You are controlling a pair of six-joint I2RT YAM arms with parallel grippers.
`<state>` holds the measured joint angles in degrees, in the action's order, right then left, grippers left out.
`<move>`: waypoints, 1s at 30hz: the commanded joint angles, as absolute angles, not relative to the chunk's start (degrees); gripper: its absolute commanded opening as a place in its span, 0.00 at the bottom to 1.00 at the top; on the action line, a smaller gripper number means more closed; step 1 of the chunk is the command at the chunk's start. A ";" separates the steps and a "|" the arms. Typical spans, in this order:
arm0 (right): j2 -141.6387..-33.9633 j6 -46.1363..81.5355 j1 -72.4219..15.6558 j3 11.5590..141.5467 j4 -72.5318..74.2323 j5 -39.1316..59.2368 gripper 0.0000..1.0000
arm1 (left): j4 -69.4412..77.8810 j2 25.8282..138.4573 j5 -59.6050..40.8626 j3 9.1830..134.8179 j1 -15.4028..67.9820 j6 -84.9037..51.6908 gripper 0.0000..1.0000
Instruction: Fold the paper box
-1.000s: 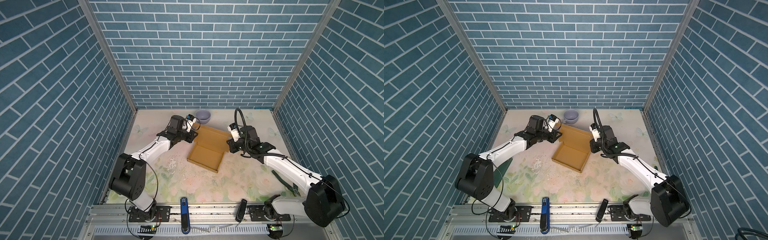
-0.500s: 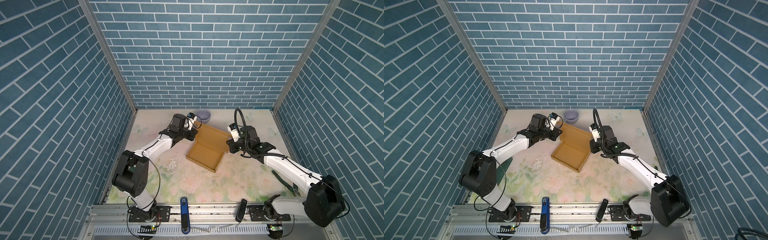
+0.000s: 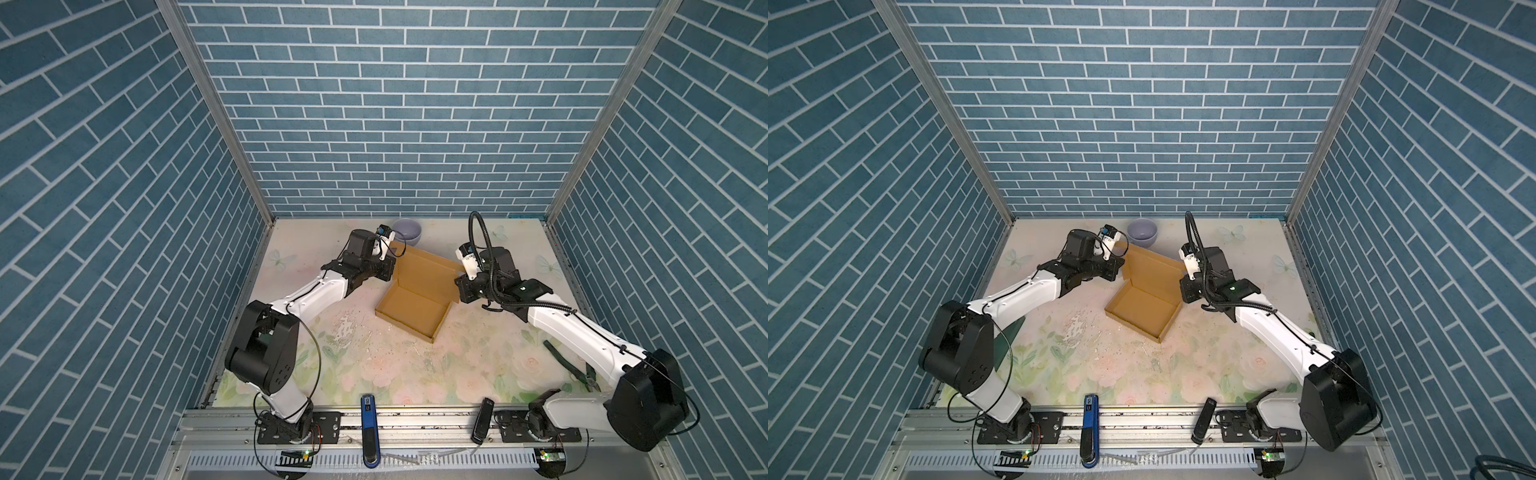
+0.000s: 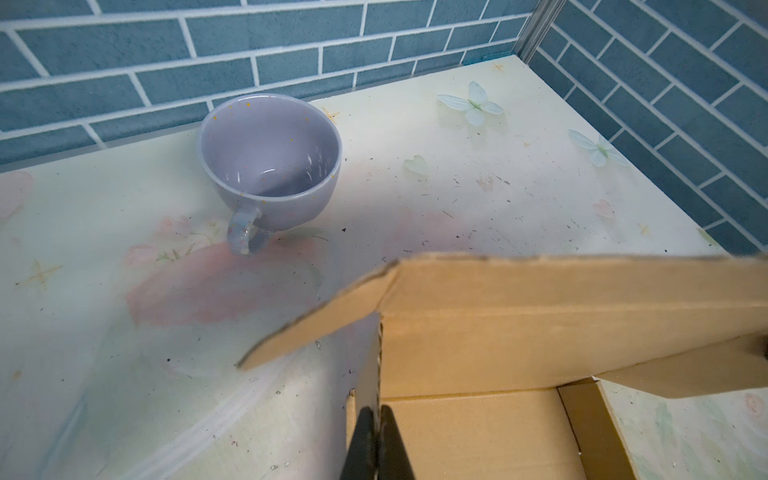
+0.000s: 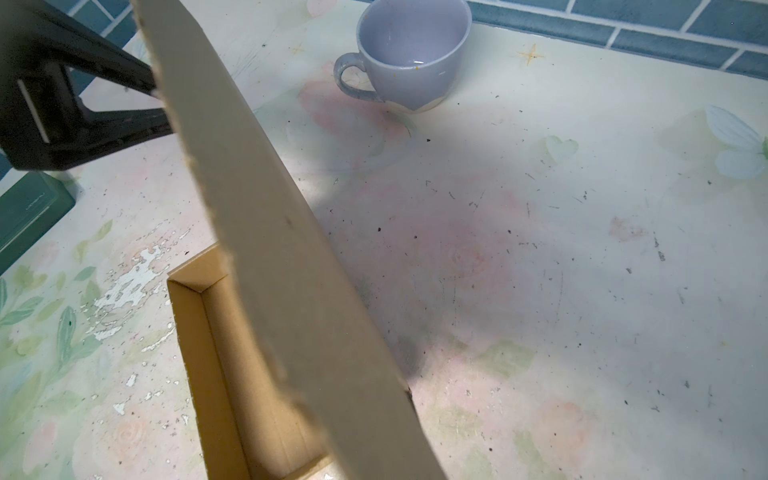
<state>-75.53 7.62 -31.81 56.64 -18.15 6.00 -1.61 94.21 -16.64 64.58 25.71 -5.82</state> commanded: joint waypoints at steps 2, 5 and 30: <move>-77.09 8.70 -31.84 61.27 -21.46 3.08 0.03 | 1.86 90.76 -14.97 61.39 26.95 -8.12 0.03; -78.67 8.99 -31.90 62.20 -22.88 1.48 0.03 | 2.72 88.93 -14.01 59.68 27.90 -8.70 0.02; -84.20 15.34 -36.04 66.63 -23.68 -1.50 0.05 | 6.40 80.08 -4.65 50.08 34.47 -12.20 0.00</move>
<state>-83.42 13.69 -34.06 64.55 -23.73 -2.81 2.09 80.68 -4.14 50.68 32.84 -11.84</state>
